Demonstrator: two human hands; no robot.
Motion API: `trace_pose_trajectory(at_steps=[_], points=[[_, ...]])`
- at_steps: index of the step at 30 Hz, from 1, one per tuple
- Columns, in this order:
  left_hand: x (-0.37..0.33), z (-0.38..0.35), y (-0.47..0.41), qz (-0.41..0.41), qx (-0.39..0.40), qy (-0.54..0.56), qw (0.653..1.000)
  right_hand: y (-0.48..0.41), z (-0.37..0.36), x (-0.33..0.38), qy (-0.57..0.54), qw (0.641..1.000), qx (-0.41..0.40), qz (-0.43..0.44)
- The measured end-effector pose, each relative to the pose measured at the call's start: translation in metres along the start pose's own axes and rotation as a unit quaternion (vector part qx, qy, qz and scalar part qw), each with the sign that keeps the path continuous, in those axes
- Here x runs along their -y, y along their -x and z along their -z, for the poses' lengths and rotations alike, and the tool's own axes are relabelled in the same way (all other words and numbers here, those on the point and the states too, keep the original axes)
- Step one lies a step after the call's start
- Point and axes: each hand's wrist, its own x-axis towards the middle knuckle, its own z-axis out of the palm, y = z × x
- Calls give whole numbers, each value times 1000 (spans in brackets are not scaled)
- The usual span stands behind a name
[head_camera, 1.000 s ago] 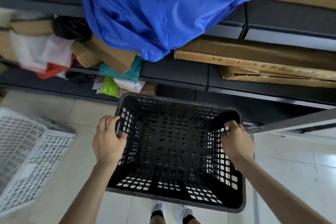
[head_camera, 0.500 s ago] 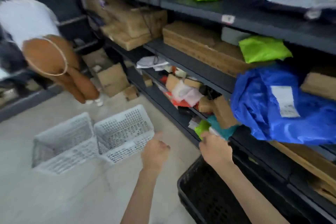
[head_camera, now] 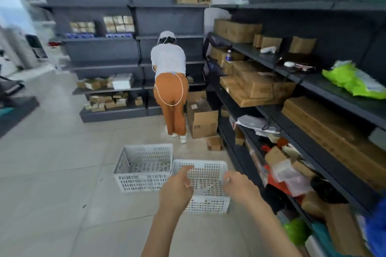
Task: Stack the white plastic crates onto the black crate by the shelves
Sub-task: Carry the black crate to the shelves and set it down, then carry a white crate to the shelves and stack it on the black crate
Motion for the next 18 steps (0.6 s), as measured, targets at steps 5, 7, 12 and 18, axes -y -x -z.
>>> trace_pose_trajectory(at_steps=[5,7,12,18], points=[[34,3,-20,45,12,34,998,-26,-20,17,-34,999,8,-29],[47,-4,-30,62,23,55,996,-37,-23,19,-36,999,20,-29],[77,-32,-62,91,51,59,993,-68,-22,22,-79,996,32,-21],[105,-54,-160,129,60,6,990,-158,-23,20,-130,990,35,-46]])
